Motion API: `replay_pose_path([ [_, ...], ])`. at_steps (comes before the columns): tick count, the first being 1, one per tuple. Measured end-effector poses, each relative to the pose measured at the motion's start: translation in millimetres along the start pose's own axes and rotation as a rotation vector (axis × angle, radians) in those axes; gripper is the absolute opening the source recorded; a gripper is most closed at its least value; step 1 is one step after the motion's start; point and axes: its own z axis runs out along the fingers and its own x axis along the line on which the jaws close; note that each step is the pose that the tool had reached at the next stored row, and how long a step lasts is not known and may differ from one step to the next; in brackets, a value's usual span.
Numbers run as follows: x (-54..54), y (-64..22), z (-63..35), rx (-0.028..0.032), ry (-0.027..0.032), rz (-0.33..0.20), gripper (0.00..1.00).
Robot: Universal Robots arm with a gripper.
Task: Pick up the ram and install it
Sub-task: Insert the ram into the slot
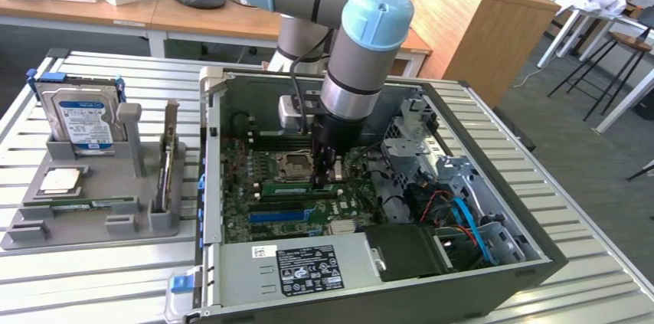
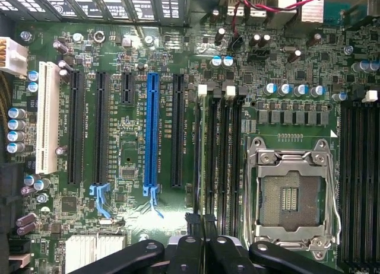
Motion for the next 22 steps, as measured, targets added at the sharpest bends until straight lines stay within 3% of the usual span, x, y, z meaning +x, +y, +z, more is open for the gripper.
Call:
replay_pose_path([
  [22,0.0,0.0,-0.1,0.0001,0.0001,0.005,0.12],
])
